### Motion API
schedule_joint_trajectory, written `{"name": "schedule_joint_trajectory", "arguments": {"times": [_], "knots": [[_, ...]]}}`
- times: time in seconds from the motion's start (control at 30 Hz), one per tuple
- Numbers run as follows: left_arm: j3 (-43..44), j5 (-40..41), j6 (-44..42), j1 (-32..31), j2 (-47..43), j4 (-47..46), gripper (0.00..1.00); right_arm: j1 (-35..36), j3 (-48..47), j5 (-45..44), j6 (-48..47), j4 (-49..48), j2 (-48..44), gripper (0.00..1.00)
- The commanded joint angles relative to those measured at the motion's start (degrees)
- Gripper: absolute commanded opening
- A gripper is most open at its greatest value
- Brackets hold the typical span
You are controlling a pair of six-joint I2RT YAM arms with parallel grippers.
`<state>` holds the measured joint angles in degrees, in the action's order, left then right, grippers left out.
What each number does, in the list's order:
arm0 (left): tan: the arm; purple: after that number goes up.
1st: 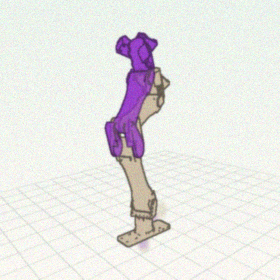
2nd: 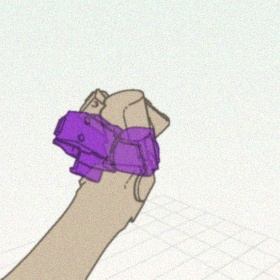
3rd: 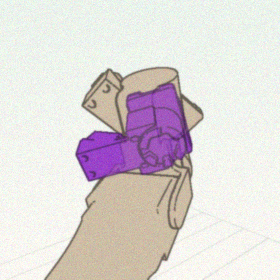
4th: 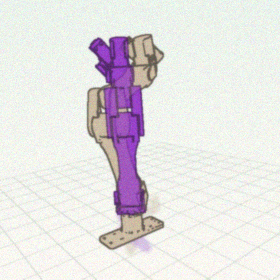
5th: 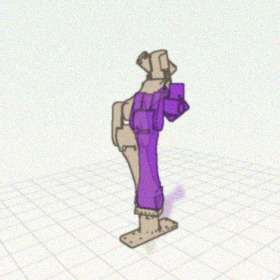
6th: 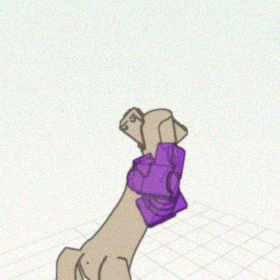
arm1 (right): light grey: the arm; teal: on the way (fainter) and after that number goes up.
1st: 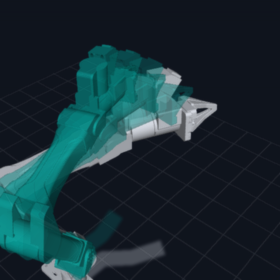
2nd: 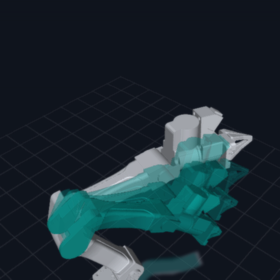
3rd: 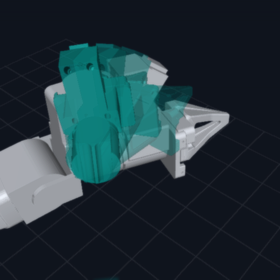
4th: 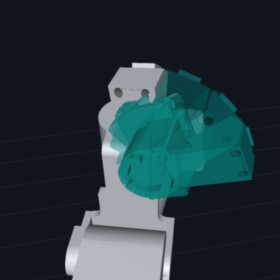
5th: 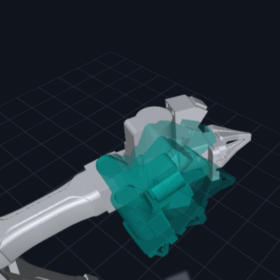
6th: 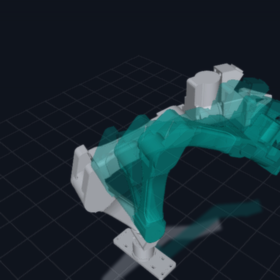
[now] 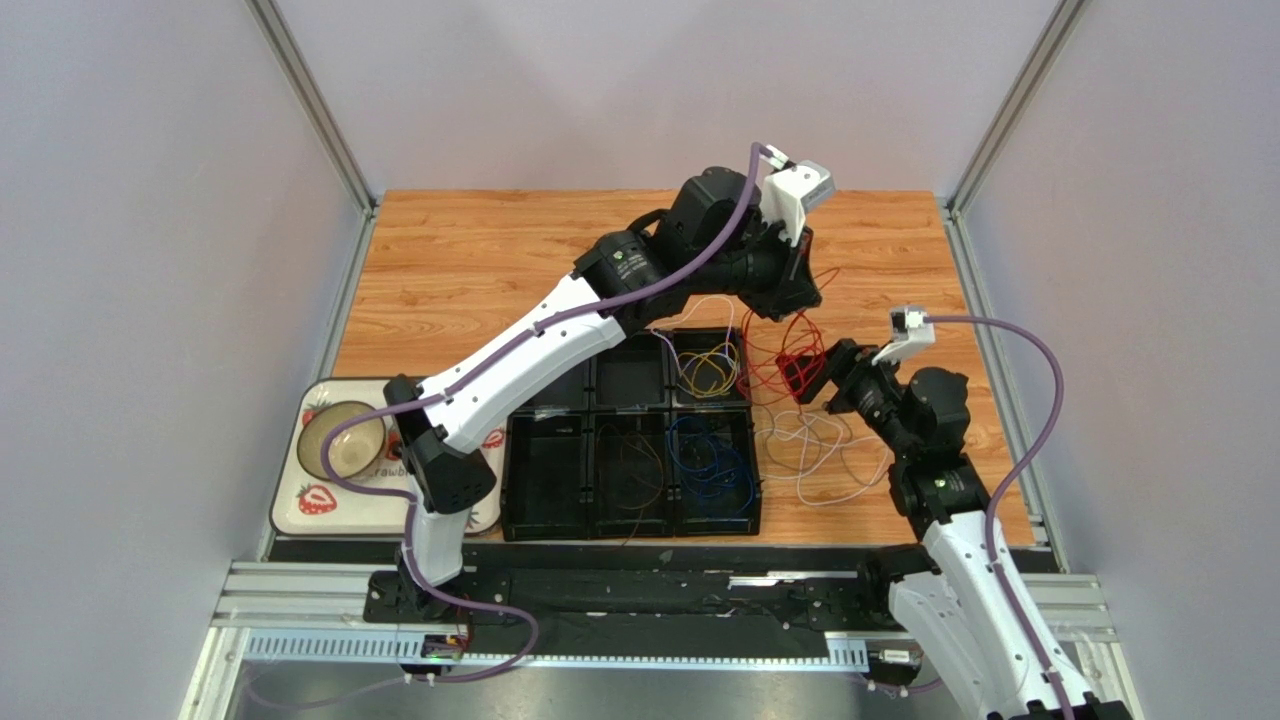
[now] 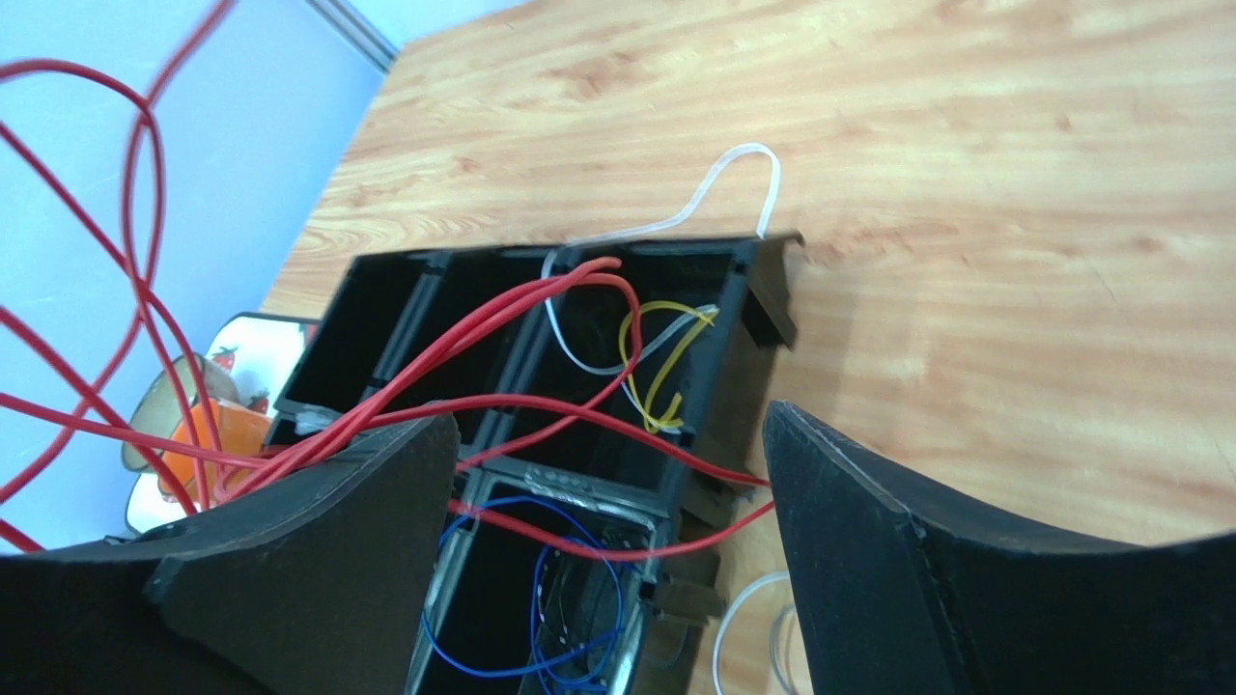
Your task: Untangle the cables
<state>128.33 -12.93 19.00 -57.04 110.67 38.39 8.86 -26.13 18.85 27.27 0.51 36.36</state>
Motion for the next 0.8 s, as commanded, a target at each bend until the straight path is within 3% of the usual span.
{"name": "schedule_joint_trajectory", "arguments": {"times": [0.0,0.17,0.37,0.47,0.57,0.63,0.77], "knots": [[3.4,-2.5,1.2,-0.2,-2.8,1.3,0.00,0.4,0.3,2.7,-2.1,-10.9,-1.3,0.80],[3.2,-4.7,1.7,0.3,-3.5,1.8,0.00,0.4,1.6,1.4,-4.3,-12.3,-4.6,0.75],[3.4,-10.1,4.2,1.7,-4.6,0.8,0.00,0.4,4.1,1.8,-4.5,-15.5,-8.1,0.57],[3.5,-11.7,5.0,2.7,-5.2,0.9,0.00,0.4,5.0,2.9,-3.2,-17.4,-9.0,0.44],[3.4,-11.4,4.7,3.3,-5.8,1.5,0.00,0.5,4.7,4.5,-2.7,-16.5,-8.8,0.24],[2.7,-11.1,4.6,3.7,-6.3,1.8,0.00,0.5,4.4,2.8,-2.4,-14.7,-9.7,0.00],[2.4,-10.5,4.2,4.1,-7.3,2.6,0.00,0.4,3.7,-2.7,-1.9,-10.9,-11.5,0.00]]}}
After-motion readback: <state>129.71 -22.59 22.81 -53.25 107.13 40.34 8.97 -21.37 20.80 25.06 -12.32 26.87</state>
